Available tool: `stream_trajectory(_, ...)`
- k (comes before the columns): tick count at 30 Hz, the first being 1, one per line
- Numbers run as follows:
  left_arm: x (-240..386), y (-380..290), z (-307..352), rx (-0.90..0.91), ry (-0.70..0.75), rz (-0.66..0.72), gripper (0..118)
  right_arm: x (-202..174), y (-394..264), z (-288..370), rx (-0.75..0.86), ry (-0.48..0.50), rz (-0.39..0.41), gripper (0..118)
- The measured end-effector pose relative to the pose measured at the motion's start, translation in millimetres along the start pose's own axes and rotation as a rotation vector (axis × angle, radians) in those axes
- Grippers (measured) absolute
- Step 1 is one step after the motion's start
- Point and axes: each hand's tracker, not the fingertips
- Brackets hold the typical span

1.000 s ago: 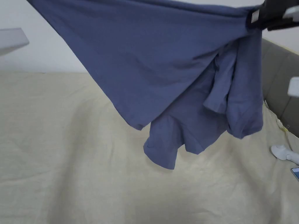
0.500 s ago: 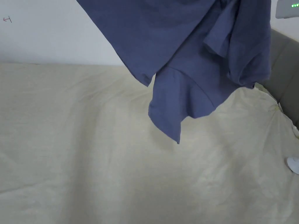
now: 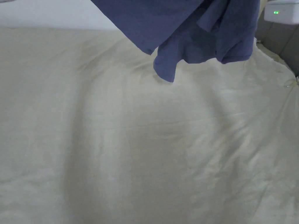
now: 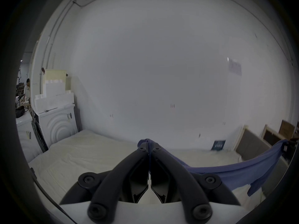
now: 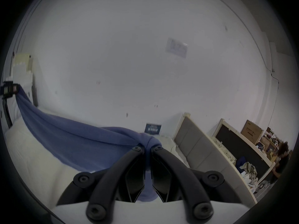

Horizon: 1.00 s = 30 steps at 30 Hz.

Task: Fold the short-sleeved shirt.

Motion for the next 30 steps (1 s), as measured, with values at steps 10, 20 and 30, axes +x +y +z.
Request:
stream_trajectory(10, -10.8, -191.6, -13.4, -0.332, -0.035, -0.034, 0, -43.3, -203.0, -30.2, -0.336, 0.134, 0.082, 4)
stream_trajectory(20, -77.8, -337.6, 103.5, -0.523, -0.056, -0.082, 0, -76.1, -375.4, 73.1, -0.526, 0.296, 0.077, 4)
stream_trajectory(30, -149.6, -419.7, 218.7, -0.630, 0.040, 0.020, 0, -83.4, -459.1, 186.9, -0.618, 0.407, -0.129, 4)
